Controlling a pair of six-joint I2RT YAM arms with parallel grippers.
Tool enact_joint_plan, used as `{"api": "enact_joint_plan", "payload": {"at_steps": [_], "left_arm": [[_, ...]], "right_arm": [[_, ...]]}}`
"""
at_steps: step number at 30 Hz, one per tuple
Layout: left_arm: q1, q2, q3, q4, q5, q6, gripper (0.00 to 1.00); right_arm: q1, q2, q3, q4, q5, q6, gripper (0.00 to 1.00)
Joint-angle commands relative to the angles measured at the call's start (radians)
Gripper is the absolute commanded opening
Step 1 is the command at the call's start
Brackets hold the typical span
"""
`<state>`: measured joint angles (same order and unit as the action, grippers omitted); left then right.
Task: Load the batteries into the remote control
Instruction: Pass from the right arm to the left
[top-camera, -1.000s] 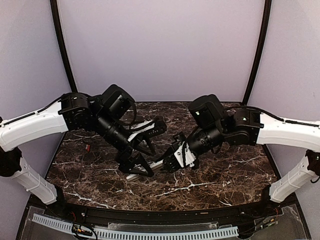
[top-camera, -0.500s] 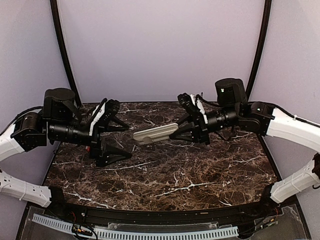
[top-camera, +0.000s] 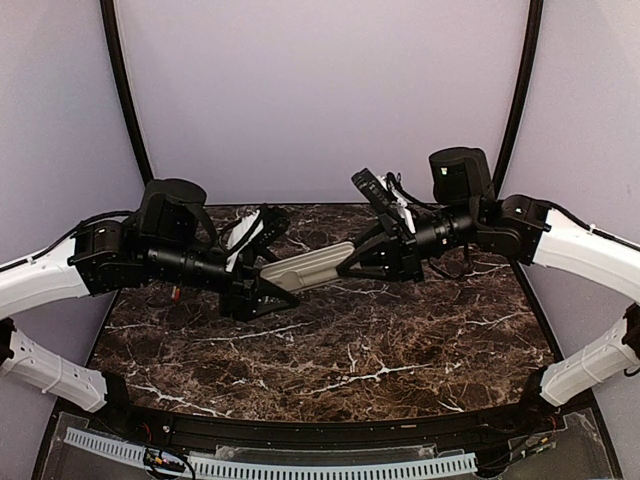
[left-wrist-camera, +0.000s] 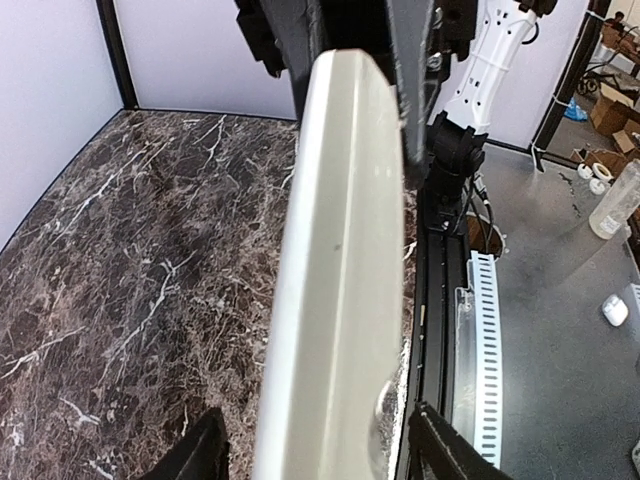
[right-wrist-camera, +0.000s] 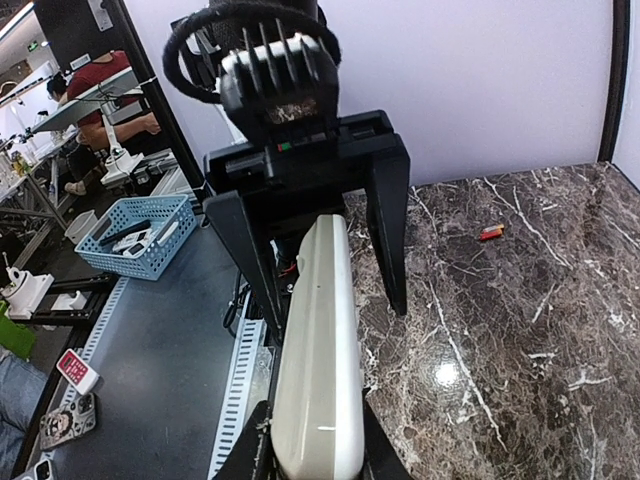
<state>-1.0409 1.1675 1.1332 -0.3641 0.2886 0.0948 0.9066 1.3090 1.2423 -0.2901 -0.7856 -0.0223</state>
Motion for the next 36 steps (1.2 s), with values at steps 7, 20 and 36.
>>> {"api": "enact_joint_plan", "payload": {"at_steps": [7,20,36], "left_arm": [[-0.003,-0.013,0.073,-0.074,0.061,-0.011,0.49],[-0.003,0.060,0.136,-0.146,0.085,0.027,0.33],[-0.002,0.028,-0.043,0.212,0.046,-0.240,0.00]], "right_arm": [[-0.005,0.008,0.040,-0.037,-0.012,-0.013,0.00],[-0.005,0.030,0.070,-0.039,-0.042,-0.039,0.00],[-0.005,-0.092,-0.036,0.102,0.238,-0.198,0.86]]}}
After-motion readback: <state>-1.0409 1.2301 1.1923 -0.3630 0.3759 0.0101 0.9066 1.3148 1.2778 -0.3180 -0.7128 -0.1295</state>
